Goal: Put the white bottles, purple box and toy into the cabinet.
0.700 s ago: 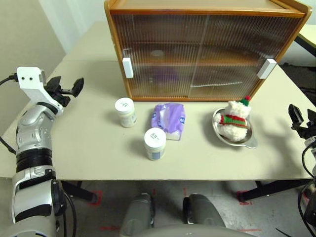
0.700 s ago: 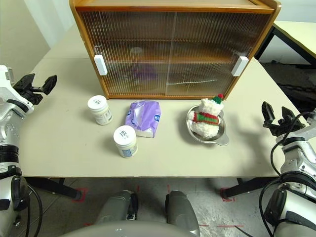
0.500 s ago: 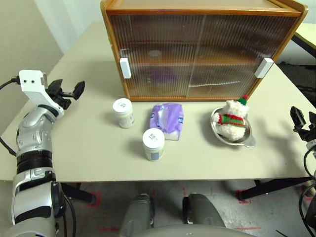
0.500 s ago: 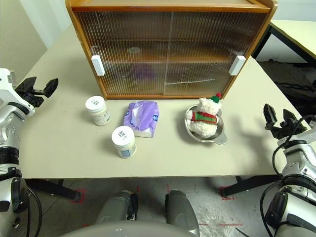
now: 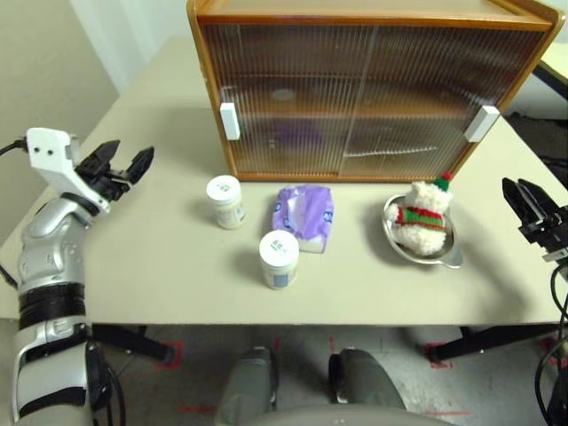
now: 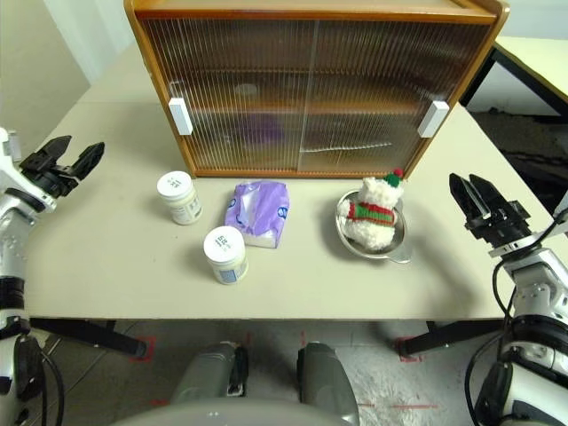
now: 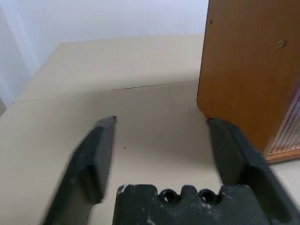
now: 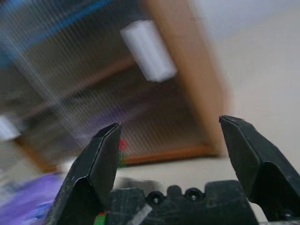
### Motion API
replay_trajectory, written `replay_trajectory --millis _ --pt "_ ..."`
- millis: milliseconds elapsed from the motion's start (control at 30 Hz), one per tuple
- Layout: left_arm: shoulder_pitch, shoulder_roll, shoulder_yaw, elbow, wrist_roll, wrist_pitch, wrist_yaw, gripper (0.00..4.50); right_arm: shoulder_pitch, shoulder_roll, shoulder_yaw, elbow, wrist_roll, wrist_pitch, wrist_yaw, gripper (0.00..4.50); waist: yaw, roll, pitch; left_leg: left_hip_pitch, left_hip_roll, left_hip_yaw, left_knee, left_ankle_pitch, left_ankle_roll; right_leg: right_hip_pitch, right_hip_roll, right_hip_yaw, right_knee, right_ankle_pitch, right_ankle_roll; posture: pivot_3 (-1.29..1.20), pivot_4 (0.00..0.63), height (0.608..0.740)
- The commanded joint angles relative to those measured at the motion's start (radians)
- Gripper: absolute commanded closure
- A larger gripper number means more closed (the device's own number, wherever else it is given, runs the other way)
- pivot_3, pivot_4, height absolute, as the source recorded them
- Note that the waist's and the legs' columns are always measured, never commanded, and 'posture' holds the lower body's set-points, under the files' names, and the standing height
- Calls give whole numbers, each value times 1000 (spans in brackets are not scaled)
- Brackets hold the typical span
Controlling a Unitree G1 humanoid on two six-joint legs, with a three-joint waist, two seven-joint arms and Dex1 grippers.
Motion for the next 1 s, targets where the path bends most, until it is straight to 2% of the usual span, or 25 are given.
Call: replay_trajectory --millis 33,200,233,333,467,767,1000 --pt "13 18 9 -84 -48 39 -47 2204 45 -13 9 -169 83 137 35 0 13 0 2 0 0 0 0 0 0 0 0 0 0 0 0 83 75 740" --pt "11 14 -23 -158 -63 76 -84 4240 108 -13 32 -379 134 241 45 0 35 3 12 -1 0 0 0 0 0 -1 -2 1 0 -1 -1 111 100 740" --pt "13 6 -25 -178 -67 90 -77 4452 122 -13 45 -412 131 250 52 0 40 2 16 -1 0 0 0 0 0 -1 -2 1 -1 -2 -1 114 102 740" --pt "23 -15 -44 -250 -79 137 -63 4452 155 -5 76 -502 91 206 53 0 49 2 22 -3 1 0 0 0 0 -2 -2 0 -1 -2 -1 102 97 740" --pt "17 -17 -83 -271 -51 138 -62 4452 177 -2 110 -508 -8 61 80 0 48 2 22 -5 1 0 0 0 0 -3 -2 0 -2 -2 0 94 68 740" --pt "-85 -36 -160 -203 -5 120 -70 4452 167 57 133 -601 22 45 23 0 45 1 23 -7 1 0 1 0 0 -4 -1 -4 -2 -2 0 60 72 740" --pt "-124 -67 -198 -219 1 131 -71 4452 153 85 155 -618 21 33 0 0 42 1 23 -7 1 0 1 0 0 -4 -1 -10 -2 -2 0 60 64 740"
